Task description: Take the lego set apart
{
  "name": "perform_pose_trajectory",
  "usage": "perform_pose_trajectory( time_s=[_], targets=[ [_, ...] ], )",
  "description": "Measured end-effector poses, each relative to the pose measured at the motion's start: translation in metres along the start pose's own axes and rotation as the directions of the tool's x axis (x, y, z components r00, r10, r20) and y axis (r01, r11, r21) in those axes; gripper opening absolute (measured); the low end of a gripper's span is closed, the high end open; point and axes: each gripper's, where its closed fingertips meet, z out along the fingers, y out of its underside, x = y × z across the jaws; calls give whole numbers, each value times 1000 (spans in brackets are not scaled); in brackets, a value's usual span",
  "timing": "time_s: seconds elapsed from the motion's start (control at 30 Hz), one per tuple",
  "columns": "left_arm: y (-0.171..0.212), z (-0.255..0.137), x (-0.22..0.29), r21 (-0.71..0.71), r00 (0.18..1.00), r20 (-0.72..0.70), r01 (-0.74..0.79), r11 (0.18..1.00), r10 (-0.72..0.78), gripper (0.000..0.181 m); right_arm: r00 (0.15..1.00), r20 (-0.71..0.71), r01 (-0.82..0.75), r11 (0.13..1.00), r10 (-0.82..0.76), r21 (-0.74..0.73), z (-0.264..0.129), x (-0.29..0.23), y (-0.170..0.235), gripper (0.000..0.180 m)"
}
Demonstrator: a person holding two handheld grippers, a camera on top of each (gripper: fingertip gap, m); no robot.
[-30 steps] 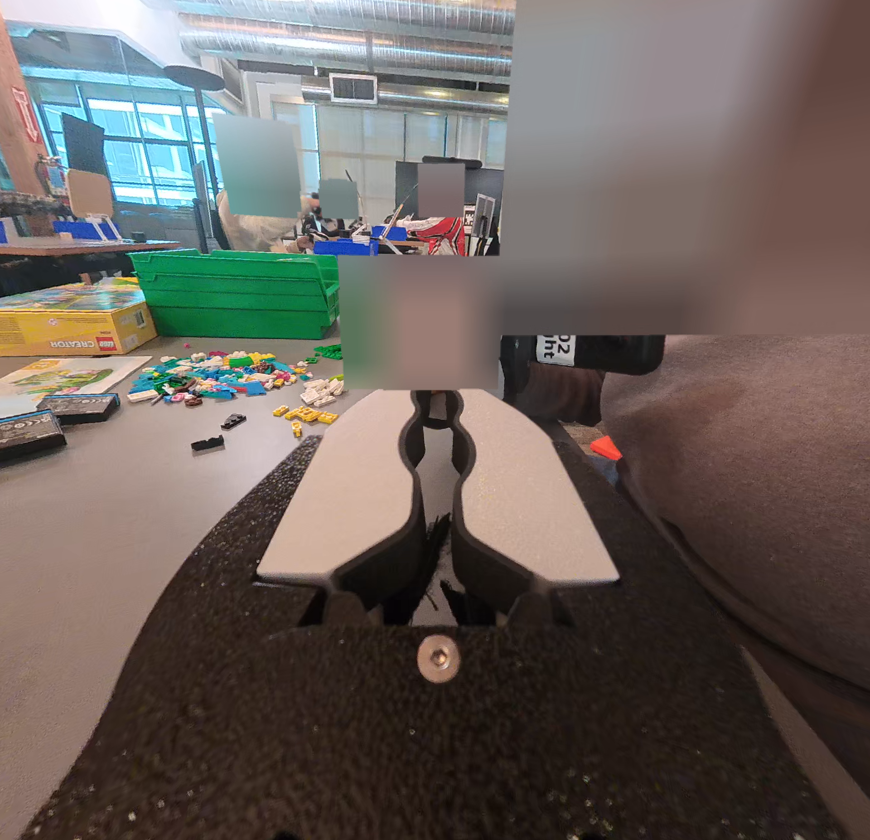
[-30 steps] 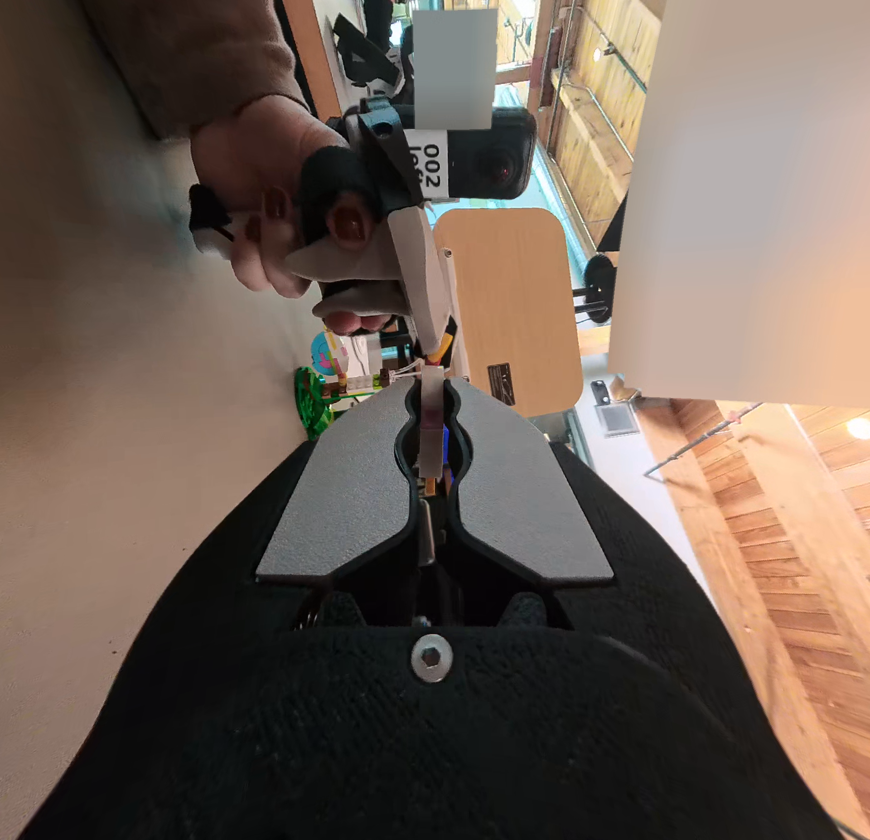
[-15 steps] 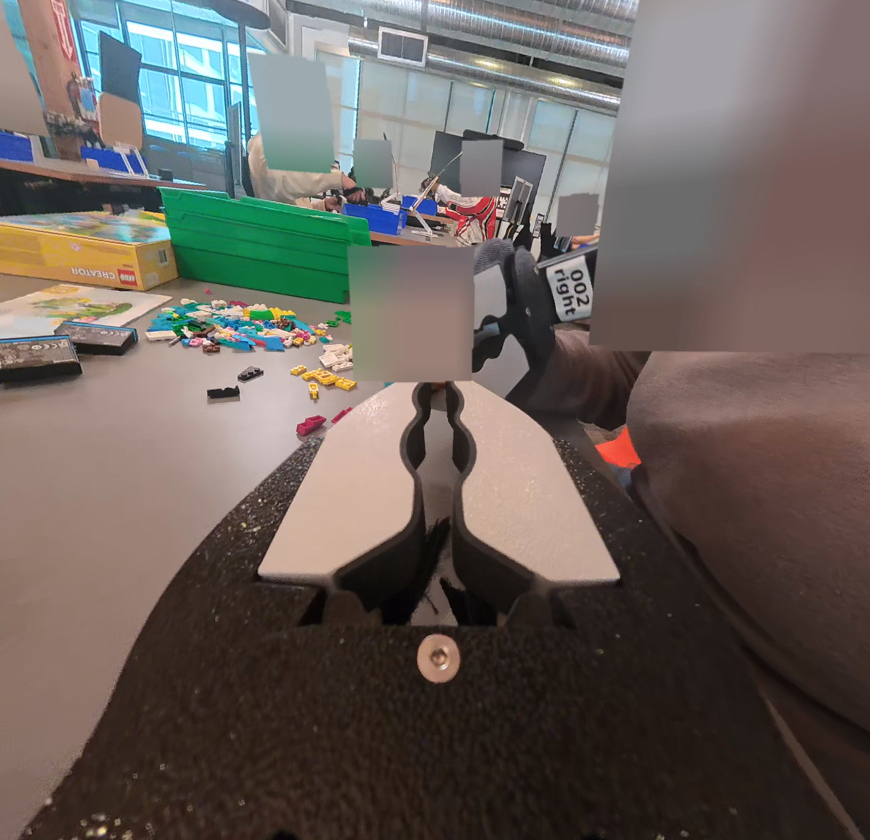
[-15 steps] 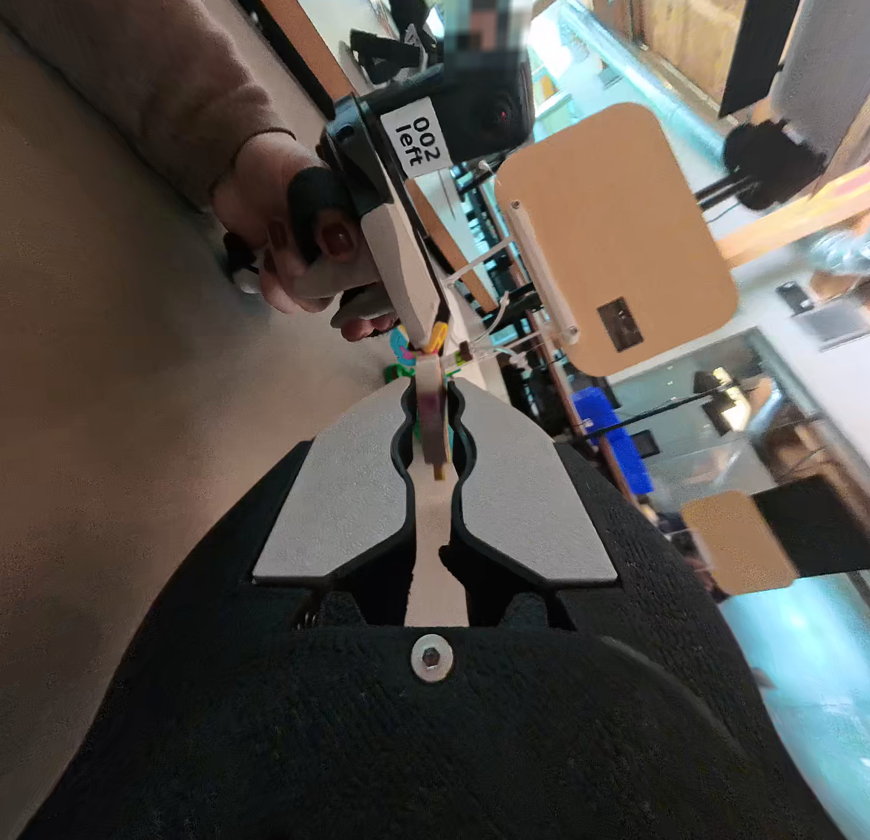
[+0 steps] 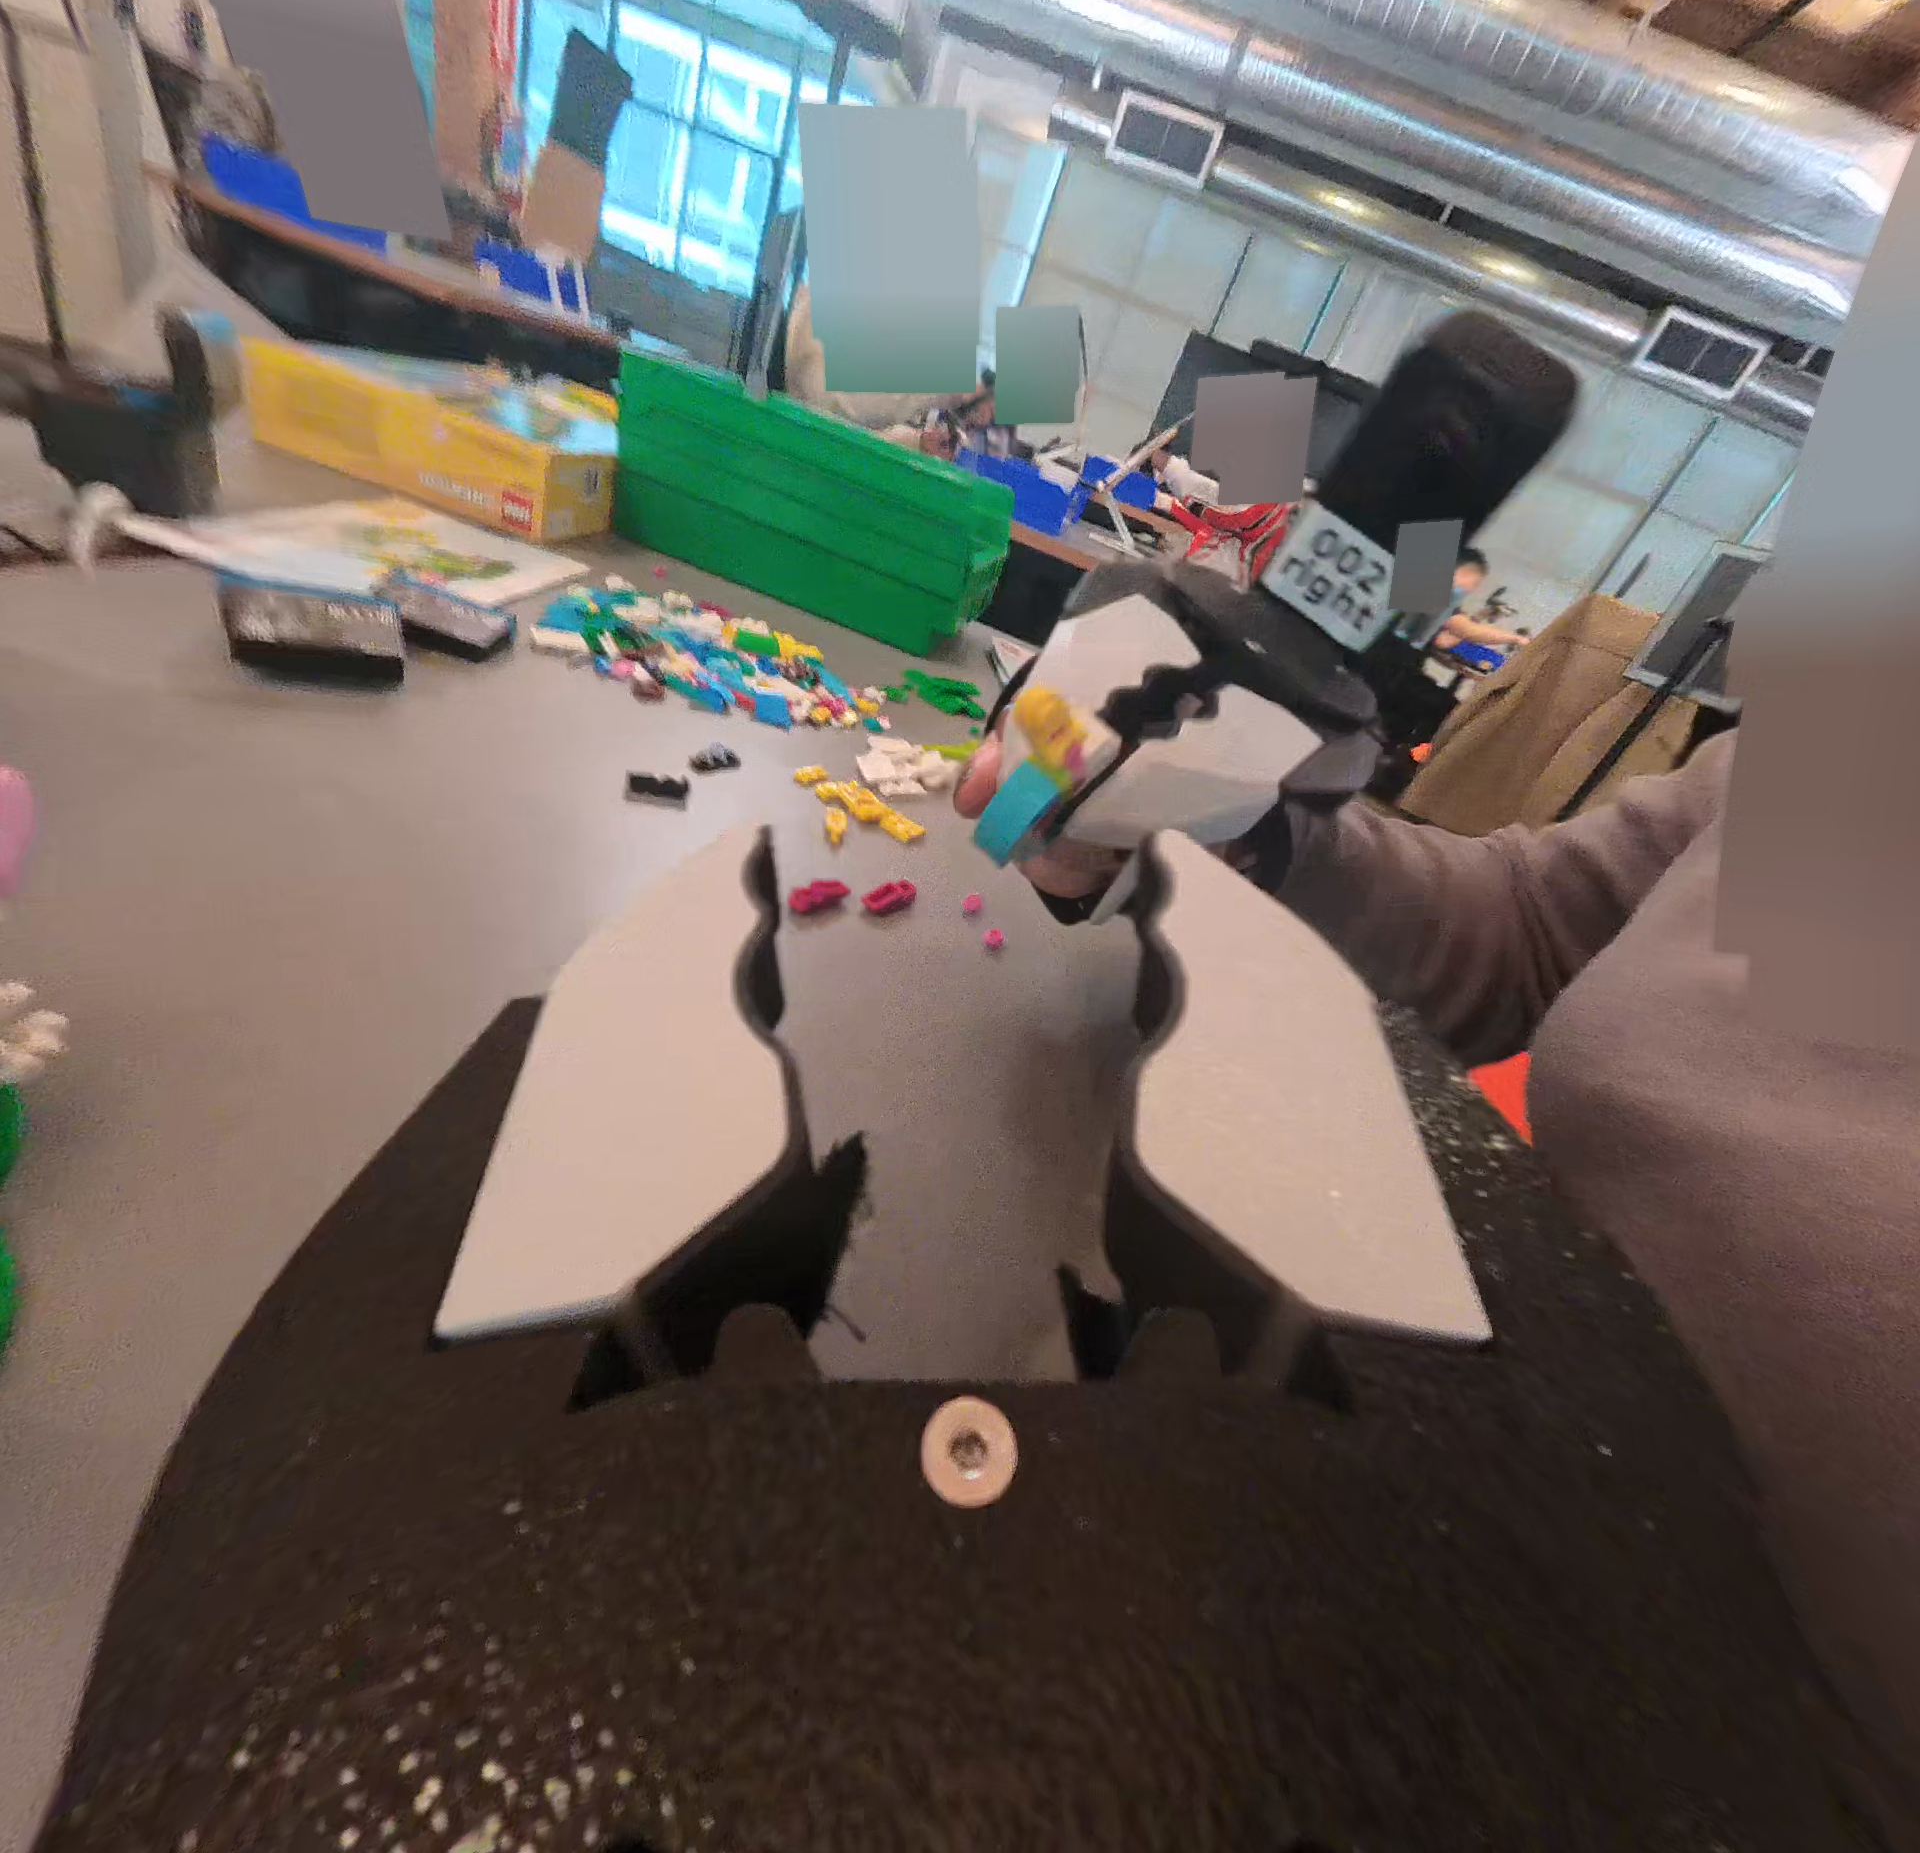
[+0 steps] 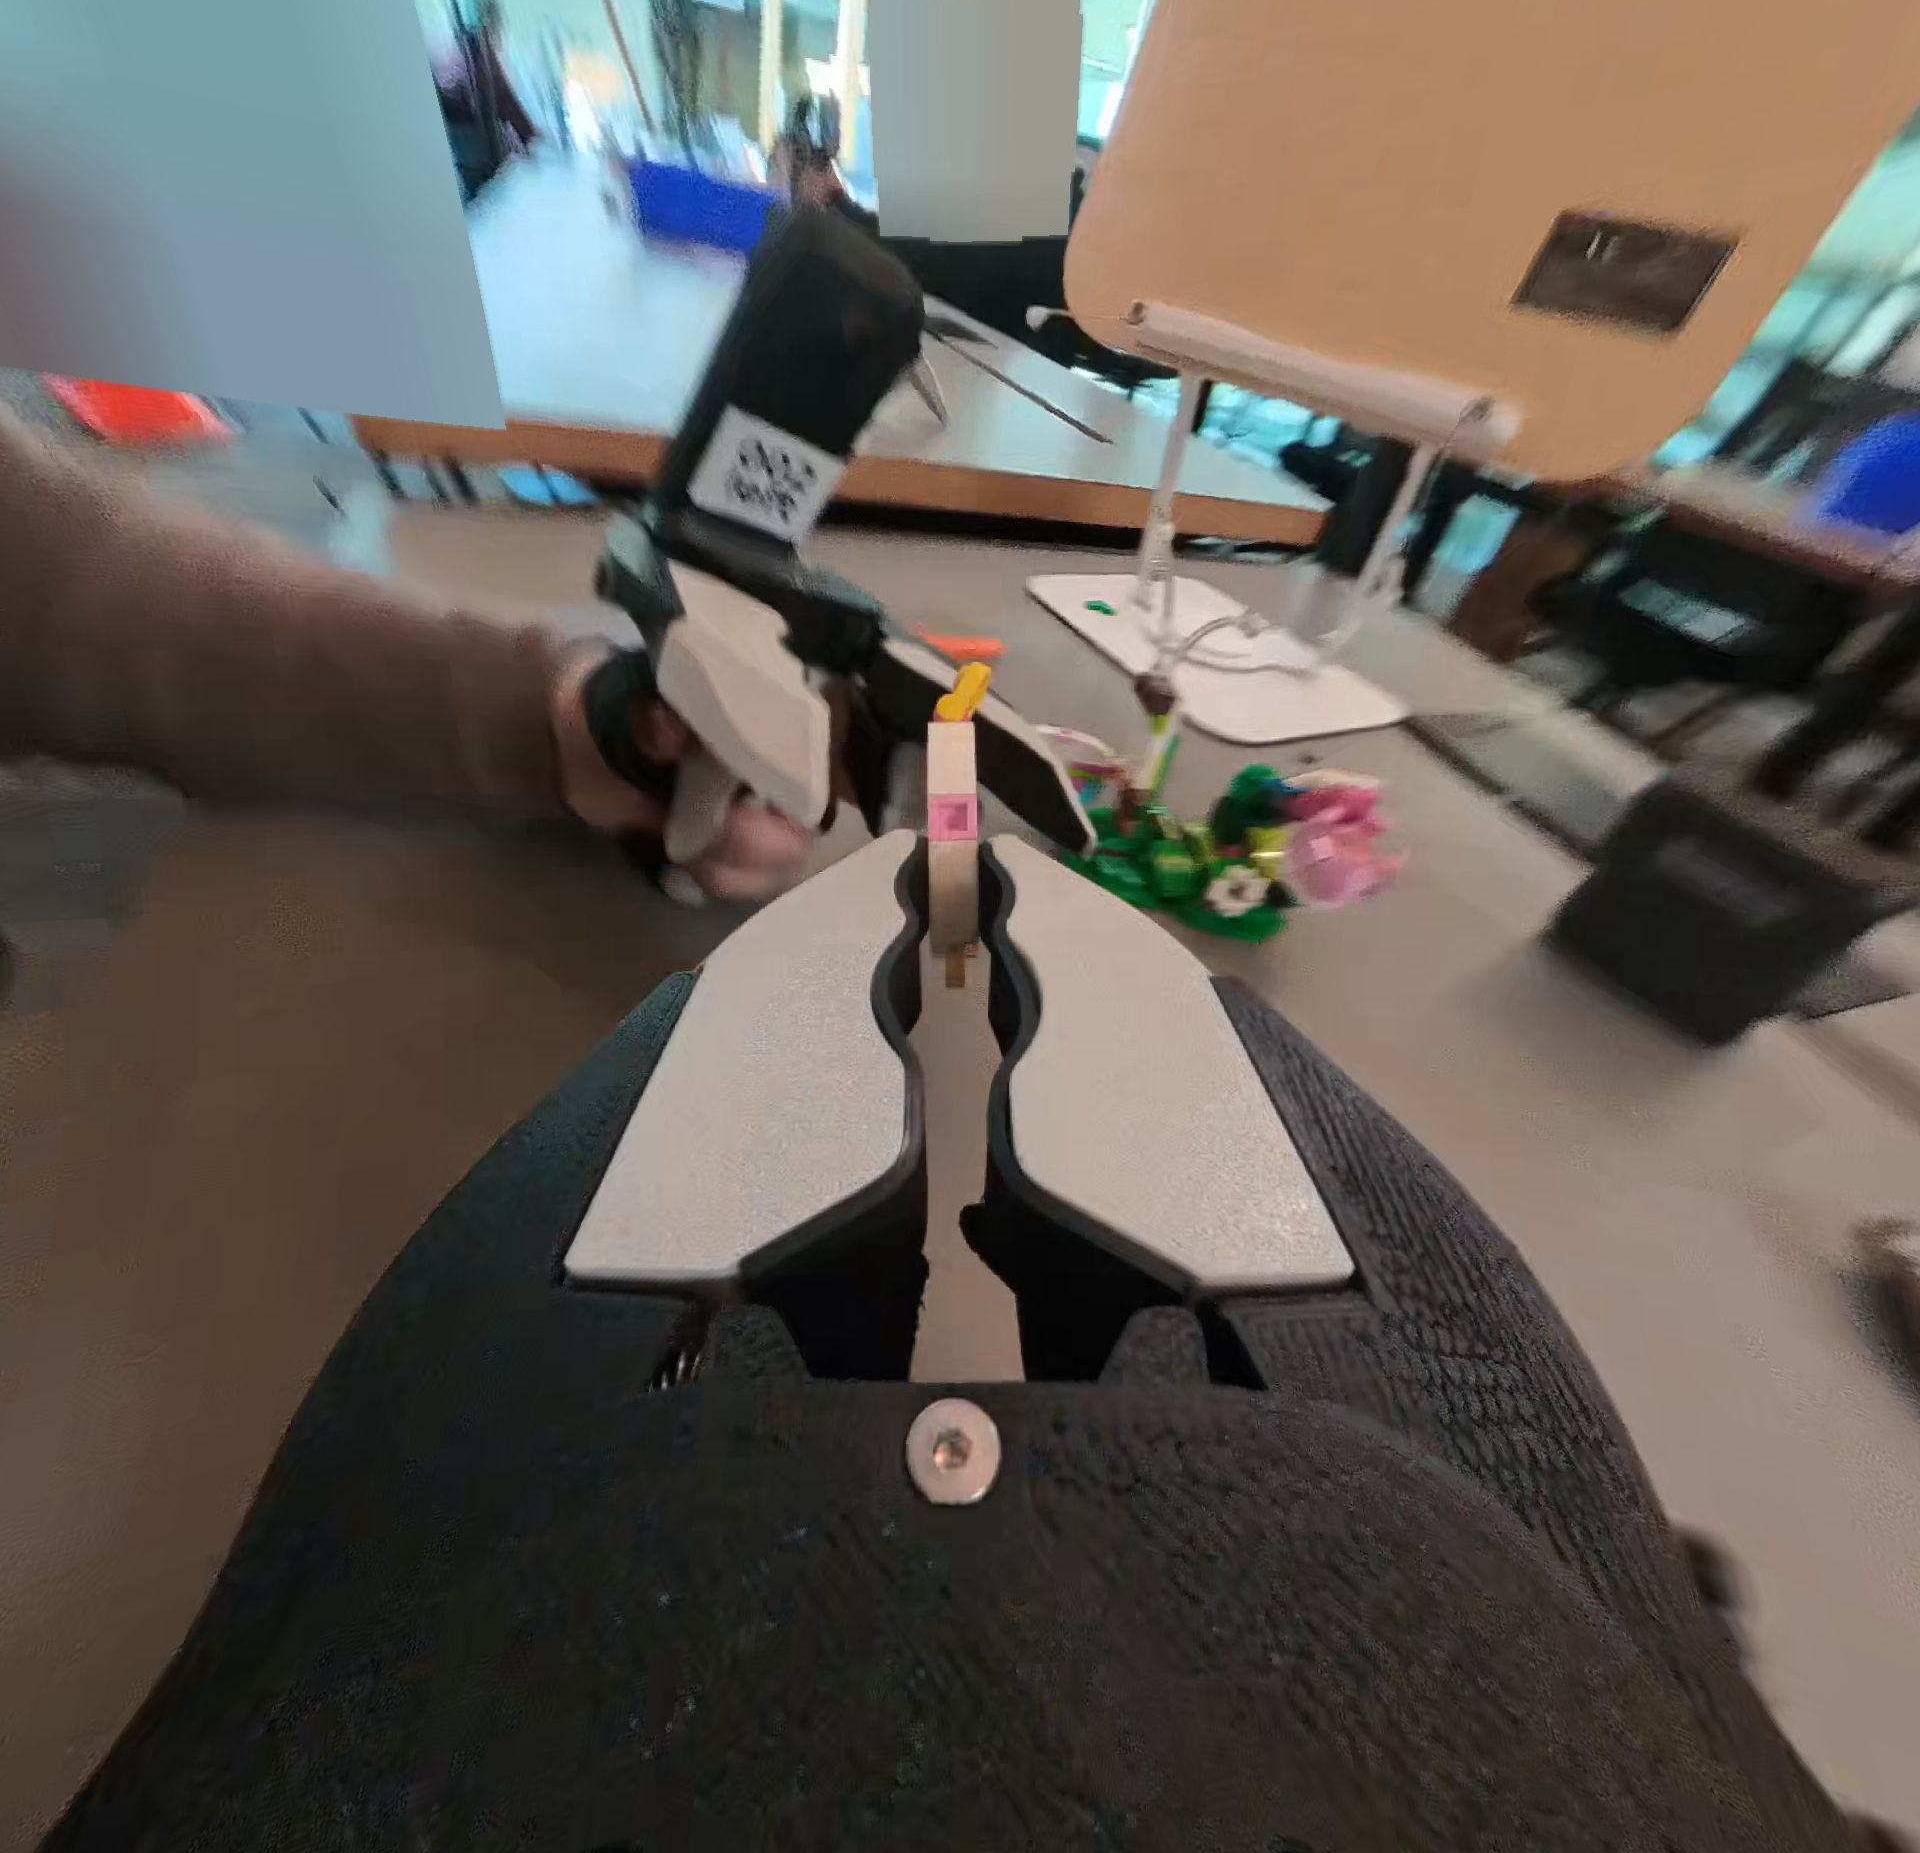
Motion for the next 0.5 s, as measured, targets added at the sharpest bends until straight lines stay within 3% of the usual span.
perform_pose_trajectory(
  time_s=[0.03, 0.1, 0.2, 0.3, 0.5],
  targets=[
    [2, 2, 3, -16, 999, -34, 41, 999, -41, 67, 991, 39, -129, 991, 128, 24, 1, 0, -2, 7],
    [0, 5, 10, 8, 995, -75, 74, 997, -73, 49, 942, 113, -321, 946, 315, 43, 2, -1, -2, 7],
    [-1, 5, 14, 20, 995, -88, 49, 999, -47, 17, 879, 178, -455, 890, 443, 29, 5, -3, 3, 7],
    [5, 5, 10, -41, 993, -76, 89, 995, -92, 7, 851, 200, -495, 869, 485, 2, 5, -1, 8, 11],
    [32, 2, 6, -261, 997, -36, 51, 964, -63, 7, 893, 209, -379, 916, 398, -129, -1, -5, 25, 16]
  ],
)
